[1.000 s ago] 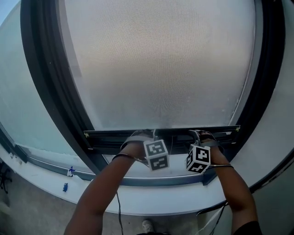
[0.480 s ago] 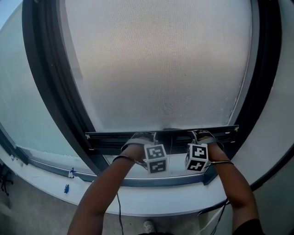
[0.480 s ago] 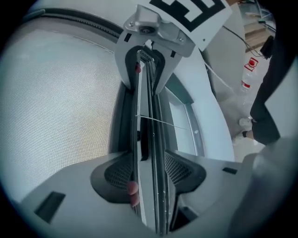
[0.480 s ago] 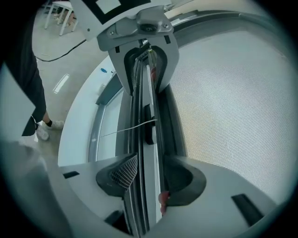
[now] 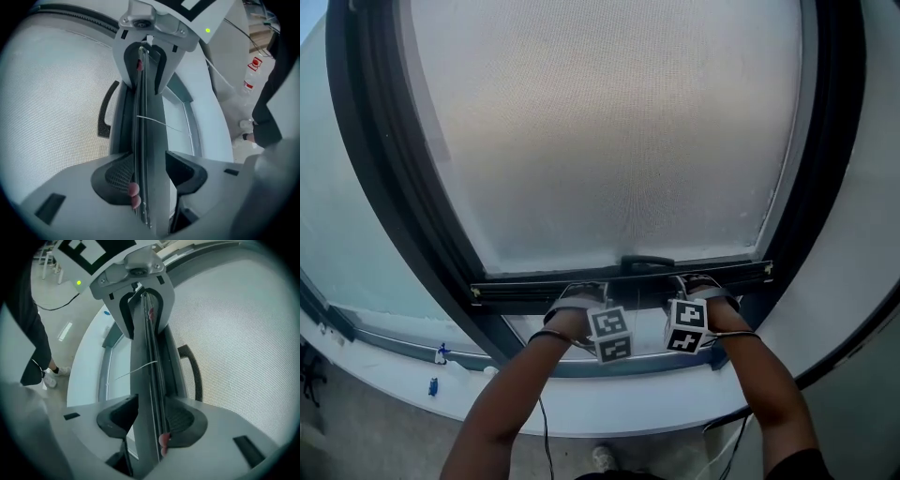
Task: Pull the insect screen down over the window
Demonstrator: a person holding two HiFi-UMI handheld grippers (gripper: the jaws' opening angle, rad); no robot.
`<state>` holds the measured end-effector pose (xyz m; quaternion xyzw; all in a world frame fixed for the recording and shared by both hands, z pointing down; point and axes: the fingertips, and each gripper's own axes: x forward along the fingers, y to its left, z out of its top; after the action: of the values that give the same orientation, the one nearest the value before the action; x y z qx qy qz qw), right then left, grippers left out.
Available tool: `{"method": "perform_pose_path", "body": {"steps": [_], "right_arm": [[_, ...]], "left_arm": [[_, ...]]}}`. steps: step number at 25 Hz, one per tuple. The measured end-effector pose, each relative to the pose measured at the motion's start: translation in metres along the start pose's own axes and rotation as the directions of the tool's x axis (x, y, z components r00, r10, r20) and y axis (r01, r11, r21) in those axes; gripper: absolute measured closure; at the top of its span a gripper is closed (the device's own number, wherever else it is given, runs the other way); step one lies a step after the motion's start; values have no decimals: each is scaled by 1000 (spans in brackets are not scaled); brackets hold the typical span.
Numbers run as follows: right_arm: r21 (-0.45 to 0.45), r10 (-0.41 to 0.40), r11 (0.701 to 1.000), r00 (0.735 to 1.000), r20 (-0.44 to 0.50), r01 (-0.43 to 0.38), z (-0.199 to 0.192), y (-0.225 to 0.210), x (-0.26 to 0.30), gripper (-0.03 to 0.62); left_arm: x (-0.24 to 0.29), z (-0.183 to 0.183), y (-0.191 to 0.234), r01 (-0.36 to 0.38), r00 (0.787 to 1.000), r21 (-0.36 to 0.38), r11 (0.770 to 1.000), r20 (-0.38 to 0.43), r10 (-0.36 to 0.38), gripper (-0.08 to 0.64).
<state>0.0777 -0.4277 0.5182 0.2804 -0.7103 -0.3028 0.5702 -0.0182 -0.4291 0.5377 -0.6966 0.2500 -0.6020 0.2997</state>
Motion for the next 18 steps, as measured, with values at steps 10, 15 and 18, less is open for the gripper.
{"method": "perform_pose_path", "body": {"steps": [10,15,18], "right_arm": [[42,-36,998,999,-12,37,-6,9,10,411],[88,-41,995,999,4,41,-3,8,8,411],[87,-54,995,999,6,53,-3,9,9,411]], "left_arm": [[7,1,-9,-21,1000,-38,999,4,21,357],[6,3,-5,-52,997,-102,993,59,58,357],[7,3,-5,-95,992,-101,990,74,102,357]]}}
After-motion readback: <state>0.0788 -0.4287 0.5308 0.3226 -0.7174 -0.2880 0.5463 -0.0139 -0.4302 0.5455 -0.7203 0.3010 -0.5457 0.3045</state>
